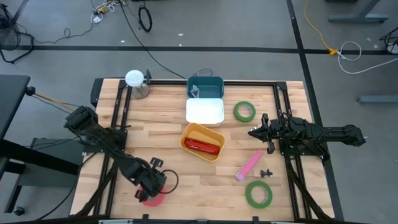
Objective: Pick and place Stapler, Stapler remover, tape
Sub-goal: Put the pink tape into the white bin
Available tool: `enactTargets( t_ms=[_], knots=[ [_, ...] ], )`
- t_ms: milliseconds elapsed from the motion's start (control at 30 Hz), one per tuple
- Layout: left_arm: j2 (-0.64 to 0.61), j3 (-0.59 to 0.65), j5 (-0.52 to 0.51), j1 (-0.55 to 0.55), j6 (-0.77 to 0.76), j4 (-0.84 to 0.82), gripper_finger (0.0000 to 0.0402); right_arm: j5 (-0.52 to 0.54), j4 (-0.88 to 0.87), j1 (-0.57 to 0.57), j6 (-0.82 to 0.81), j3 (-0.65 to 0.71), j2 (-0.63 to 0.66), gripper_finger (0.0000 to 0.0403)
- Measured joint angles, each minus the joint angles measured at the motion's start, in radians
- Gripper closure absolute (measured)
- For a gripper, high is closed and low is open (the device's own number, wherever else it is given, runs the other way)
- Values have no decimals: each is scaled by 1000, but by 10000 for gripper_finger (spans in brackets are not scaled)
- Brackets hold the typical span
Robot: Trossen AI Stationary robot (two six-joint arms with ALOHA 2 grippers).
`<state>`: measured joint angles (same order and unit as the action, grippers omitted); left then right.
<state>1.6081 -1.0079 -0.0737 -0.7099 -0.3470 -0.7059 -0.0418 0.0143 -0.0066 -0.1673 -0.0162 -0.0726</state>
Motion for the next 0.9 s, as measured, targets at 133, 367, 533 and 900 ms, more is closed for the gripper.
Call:
enactTargets(
  t_ms=[133, 367, 533, 900],
  knots=[
    [0, -56, -9, 40, 67, -3, 301, 0, 0, 0, 0, 0, 0, 396],
    [0, -136, -12, 134, 122, -7, 301, 0, 0, 0, 0, 0, 0, 396],
    [0, -183, -12, 209, 163, -8, 301, 0, 0, 0, 0, 0, 0, 396],
    [0, -223, -19, 383, 258, -4, 301, 0, 0, 0, 0, 0, 0, 396]
  ],
)
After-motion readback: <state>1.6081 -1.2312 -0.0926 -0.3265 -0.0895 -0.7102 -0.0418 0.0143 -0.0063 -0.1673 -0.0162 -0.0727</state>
